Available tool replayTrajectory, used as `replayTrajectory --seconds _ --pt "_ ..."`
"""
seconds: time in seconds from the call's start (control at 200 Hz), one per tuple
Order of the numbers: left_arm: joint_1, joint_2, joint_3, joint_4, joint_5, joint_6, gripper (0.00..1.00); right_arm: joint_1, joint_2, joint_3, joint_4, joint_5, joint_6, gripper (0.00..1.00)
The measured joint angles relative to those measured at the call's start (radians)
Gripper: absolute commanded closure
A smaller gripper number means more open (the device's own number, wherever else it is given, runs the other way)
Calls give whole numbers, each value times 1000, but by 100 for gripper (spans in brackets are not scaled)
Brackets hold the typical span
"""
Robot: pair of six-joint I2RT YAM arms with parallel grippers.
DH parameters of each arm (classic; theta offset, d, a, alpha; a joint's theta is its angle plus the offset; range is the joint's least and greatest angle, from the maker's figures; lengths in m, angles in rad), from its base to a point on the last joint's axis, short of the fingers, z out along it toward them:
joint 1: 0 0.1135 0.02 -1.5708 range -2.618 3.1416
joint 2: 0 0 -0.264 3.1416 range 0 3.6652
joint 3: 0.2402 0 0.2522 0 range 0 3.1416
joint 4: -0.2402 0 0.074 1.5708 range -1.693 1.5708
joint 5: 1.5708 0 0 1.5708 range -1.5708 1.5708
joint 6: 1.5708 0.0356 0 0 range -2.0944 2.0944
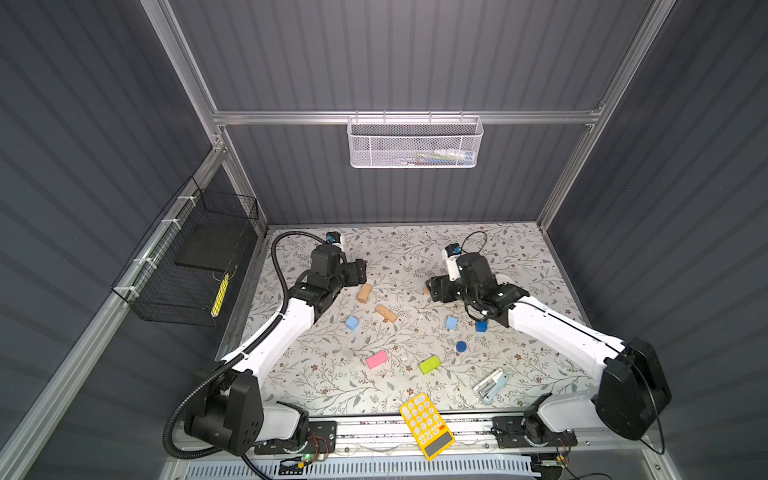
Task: Build the wood block tower
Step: 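Reach the right gripper toward the plain wooden block while the left arm shifts forward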
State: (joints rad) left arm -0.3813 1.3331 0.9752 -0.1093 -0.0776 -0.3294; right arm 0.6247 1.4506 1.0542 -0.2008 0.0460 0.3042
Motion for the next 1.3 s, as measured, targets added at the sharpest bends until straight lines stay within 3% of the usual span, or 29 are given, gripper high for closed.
replayTrajectory --seconds 0.375,0.575,0.905,1.296 --pt "-5 -112 -57 -45 -119 -26 9 153 338 276 -111 -21 93 24" --pt "-5 -163 -78 -86 -217 -25 7 196 440 358 -167 -4 154 21" --pt "-5 -173 -86 -119 -272 -22 5 242 524 440 -242 137 422 12" --pt "-5 -213 -98 -142 -317 4 1 256 630 516 -277 145 710 4"
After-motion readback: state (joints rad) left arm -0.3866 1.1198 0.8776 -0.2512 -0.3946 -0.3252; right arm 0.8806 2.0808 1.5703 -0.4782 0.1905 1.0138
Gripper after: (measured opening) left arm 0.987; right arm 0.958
